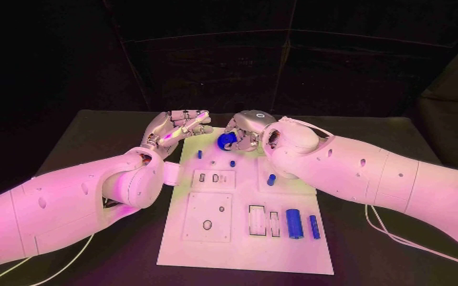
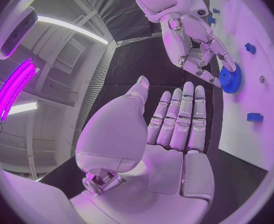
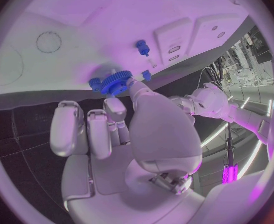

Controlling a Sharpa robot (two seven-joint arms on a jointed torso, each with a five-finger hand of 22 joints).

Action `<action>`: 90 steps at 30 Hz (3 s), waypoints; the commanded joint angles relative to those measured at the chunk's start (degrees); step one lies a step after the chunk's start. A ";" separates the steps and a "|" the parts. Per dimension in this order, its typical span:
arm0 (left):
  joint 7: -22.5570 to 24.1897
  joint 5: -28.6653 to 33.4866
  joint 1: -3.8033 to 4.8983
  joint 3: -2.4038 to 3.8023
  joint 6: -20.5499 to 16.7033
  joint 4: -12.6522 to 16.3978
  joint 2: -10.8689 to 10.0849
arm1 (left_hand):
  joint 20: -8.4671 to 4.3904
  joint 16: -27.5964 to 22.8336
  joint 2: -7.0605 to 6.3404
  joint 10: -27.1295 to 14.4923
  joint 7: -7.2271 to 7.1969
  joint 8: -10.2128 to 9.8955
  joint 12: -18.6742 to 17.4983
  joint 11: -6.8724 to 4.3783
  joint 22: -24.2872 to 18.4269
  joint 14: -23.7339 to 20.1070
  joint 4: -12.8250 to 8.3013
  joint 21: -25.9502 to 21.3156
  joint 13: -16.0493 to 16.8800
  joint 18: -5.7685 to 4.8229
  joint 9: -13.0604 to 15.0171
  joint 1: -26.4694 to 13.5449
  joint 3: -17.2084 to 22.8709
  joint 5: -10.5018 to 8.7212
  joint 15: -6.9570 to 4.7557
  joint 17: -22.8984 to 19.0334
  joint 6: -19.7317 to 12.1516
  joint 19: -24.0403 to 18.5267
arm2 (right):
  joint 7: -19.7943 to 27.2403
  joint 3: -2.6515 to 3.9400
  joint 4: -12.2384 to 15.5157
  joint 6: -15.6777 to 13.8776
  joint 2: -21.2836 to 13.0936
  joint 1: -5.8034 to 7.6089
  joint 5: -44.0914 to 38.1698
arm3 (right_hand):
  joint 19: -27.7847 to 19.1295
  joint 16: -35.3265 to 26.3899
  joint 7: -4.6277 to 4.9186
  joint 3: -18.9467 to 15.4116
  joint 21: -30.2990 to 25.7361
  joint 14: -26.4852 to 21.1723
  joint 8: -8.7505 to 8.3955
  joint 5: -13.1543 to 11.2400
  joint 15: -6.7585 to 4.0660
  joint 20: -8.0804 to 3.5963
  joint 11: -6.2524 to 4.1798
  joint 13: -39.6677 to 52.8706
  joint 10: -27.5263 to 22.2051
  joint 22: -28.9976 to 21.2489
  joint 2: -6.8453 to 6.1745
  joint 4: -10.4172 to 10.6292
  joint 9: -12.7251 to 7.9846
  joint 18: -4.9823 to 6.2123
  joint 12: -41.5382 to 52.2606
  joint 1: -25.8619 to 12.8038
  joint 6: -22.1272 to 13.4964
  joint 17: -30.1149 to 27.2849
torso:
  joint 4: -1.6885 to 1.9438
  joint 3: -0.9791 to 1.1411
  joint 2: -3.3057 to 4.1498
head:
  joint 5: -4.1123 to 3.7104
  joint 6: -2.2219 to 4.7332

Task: Assemble the parts on the task board

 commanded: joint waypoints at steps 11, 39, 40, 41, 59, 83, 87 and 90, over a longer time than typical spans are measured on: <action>0.44 0.17 0.10 0.05 0.30 -0.12 0.10 | 0.06 -0.16 0.35 0.23 0.42 -0.44 -0.27 -0.21 -0.11 0.31 -0.35 -0.31 -0.05 0.33 -0.05 -0.15 -0.12 0.10 0.02 -0.09 0.33 0.48 | -0.95 -0.07 0.65 -1.90 -0.67 -0.06 -0.07 | 0.08 0.21 -0.08 0.01 0.24 3.25 0.28 0.22 0.21 0.15 -0.01 0.16 0.32 -0.01 0.68 -0.45 0.08 -0.72 0.29 0.20 0.63 0.16 | 0.03 -0.04 0.00 | -0.02 -0.05; 0.23 0.17 0.10 0.05 0.30 -0.33 0.17 | 0.06 -0.23 0.40 0.22 0.45 -0.50 -0.34 -0.19 -0.16 0.32 -0.46 -0.36 -0.05 0.33 -0.05 -0.13 -0.15 0.10 0.02 -0.12 0.34 0.47 | 0.48 -0.08 1.37 1.42 -1.60 -0.07 6.02 | 0.29 0.50 0.57 -6.24 0.69 3.37 0.04 3.94 0.83 0.69 0.72 3.10 1.51 0.69 2.51 6.21 -0.03 -0.85 3.21 -6.44 -1.13 1.01 | 0.23 -0.11 0.03 | -0.17 0.04; 0.23 0.17 0.10 0.05 0.29 -0.34 0.17 | 0.06 -0.23 0.41 0.22 0.46 -0.51 -0.34 -0.19 -0.16 0.32 -0.46 -0.36 -0.05 0.33 -0.05 -0.13 -0.15 0.10 0.02 -0.12 0.34 0.48 | 0.50 -0.08 1.36 1.43 -1.60 -0.07 6.05 | 0.30 0.51 0.56 -6.26 0.70 3.38 0.06 4.00 0.82 0.69 0.71 3.24 1.58 0.70 2.57 6.18 -0.02 -0.85 3.36 -6.41 -1.08 1.03 | 0.21 -0.12 0.03 | -0.13 0.04; 0.21 0.17 0.10 0.05 0.29 -0.37 0.18 | 0.06 -0.23 0.41 0.21 0.46 -0.51 -0.35 -0.19 -0.17 0.33 -0.47 -0.37 -0.06 0.33 -0.05 -0.12 -0.15 0.10 0.03 -0.12 0.34 0.48 | 0.53 -0.08 1.35 1.48 -1.60 -0.07 6.13 | 0.32 0.53 0.54 -6.30 0.73 3.39 0.08 4.09 0.81 0.68 0.69 3.44 1.68 0.75 2.67 6.13 -0.01 -0.86 3.58 -6.34 -0.98 1.09 | 0.13 -0.08 0.02 | 0.06 -0.03; 0.14 0.17 0.10 0.04 0.26 -0.61 0.33 | 0.06 -0.25 0.47 0.20 0.47 -0.54 -0.38 -0.18 -0.19 0.34 -0.53 -0.39 -0.06 0.33 -0.06 -0.07 -0.13 0.10 0.03 -0.13 0.33 0.48 | -0.73 -0.08 -0.49 2.61 -0.67 -0.25 6.43 | 0.36 0.69 1.11 -6.78 0.83 3.45 -1.00 4.39 1.09 0.83 1.12 3.89 1.56 0.88 3.31 5.12 -0.69 -0.90 3.96 -5.35 -7.10 1.49 | 0.05 -0.05 -0.01 | 0.14 -0.30; 0.18 0.17 0.09 0.04 0.15 -0.43 -0.39 | 0.07 -0.32 0.59 0.15 0.53 -0.64 -0.48 -0.14 -0.24 0.38 -0.73 -0.43 -0.07 0.33 -0.07 0.07 -0.10 0.10 0.04 -0.15 0.31 0.50 | 12.12 -0.10 11.45 -10.93 -15.97 -0.35 19.73 | 0.48 0.72 0.19 -5.94 1.11 3.41 0.62 6.27 0.52 0.47 0.30 5.54 1.99 1.28 3.82 -0.03 0.13 -0.94 5.39 -0.45 0.18 1.63 | -0.60 0.05 -0.44 | -0.07 0.16; 0.13 0.17 0.09 0.03 0.23 -0.37 -0.43 | 0.07 -0.34 0.62 0.18 0.50 -0.65 -0.49 -0.15 -0.26 0.40 -0.79 -0.45 -0.06 0.33 -0.06 0.11 -0.09 0.10 0.04 -0.15 0.35 0.51 | 12.78 -0.11 12.80 -9.64 -20.92 -0.33 23.53 | 0.48 0.67 -0.02 -5.87 1.12 3.40 0.82 5.11 0.34 0.29 0.09 5.46 1.94 1.36 3.34 -1.36 0.10 -0.96 5.20 0.65 0.92 1.60 | -1.08 0.22 -0.73 | -0.32 0.37; 0.07 0.18 0.08 0.03 0.45 -0.49 -0.25 | 0.07 -0.37 0.70 0.38 0.44 -0.64 -0.46 -0.21 -0.31 0.50 -0.96 -0.48 -0.03 0.34 -0.03 0.18 -0.09 0.11 0.01 -0.16 0.52 0.55 | 13.21 -0.13 12.65 -9.17 -22.97 -0.33 24.49 | 0.44 0.64 -0.07 -5.90 1.09 3.39 0.83 4.87 0.28 0.23 0.03 5.33 1.85 1.30 3.07 -1.92 0.07 -0.96 5.00 1.10 1.10 1.58 | -1.27 0.32 -0.91 | -0.69 0.43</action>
